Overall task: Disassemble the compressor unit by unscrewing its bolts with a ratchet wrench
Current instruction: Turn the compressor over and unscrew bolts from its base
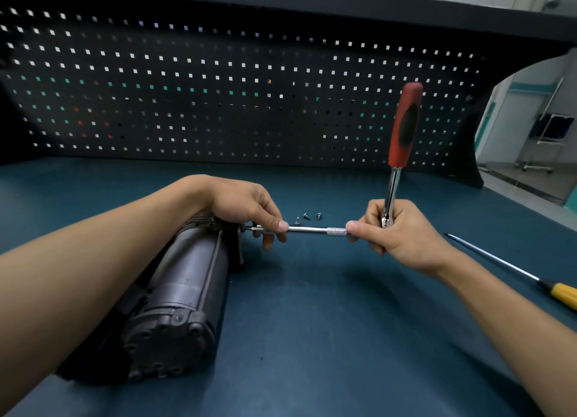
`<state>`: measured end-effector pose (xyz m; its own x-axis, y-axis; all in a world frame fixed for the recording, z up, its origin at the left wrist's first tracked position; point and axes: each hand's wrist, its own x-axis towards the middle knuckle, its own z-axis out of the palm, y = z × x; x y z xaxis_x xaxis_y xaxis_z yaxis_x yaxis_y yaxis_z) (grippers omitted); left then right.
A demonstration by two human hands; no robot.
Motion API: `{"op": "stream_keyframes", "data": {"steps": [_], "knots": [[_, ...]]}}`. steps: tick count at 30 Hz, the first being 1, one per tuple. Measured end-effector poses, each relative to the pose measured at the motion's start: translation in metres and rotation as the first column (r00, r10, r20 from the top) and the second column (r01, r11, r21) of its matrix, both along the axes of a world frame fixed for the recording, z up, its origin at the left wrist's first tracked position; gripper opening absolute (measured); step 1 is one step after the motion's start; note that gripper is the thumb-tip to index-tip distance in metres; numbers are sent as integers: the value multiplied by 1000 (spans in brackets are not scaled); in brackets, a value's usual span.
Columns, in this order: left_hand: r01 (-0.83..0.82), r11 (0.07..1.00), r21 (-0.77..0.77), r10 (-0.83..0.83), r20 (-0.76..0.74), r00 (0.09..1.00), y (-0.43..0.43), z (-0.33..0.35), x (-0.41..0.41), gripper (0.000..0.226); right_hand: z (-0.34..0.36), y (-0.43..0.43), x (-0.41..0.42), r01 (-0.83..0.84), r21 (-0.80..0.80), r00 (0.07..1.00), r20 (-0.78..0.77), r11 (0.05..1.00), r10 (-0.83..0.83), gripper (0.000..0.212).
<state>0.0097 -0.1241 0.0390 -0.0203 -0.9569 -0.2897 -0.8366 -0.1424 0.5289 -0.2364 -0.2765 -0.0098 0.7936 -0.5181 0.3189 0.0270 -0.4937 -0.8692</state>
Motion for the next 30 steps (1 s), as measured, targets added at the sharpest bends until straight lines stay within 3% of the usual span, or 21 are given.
{"op": "stream_keyframes", "data": {"steps": [8, 12, 15, 20, 24, 30], "knots": [[9, 1000, 11, -10, 23, 1000, 2, 3, -3, 33, -3, -3, 0, 3, -244, 1000, 30, 970, 5, 53], [11, 1000, -5, -11, 4, 1000, 2, 3, -5, 29, -2, 1, 2, 32, -495, 994, 104, 868, 22, 51], [10, 1000, -12, -10, 5, 1000, 2, 2, -4, 27, -2, 2, 2, 47, -546, 993, 113, 836, 18, 49], [19, 1000, -7, -19, -17, 1000, 1, 1, -3, 32, -4, 2, 1, 55, -457, 997, 78, 888, -22, 50], [22, 1000, -3, -22, -15, 1000, 1, -1, -3, 28, -3, 5, 2, 23, -189, 1000, -2, 982, -24, 51], [2, 1000, -5, -2, -25, 1000, 1, -1, -2, 19, 5, 14, 6, 155, 128, 987, -55, 980, -149, 67]]}}
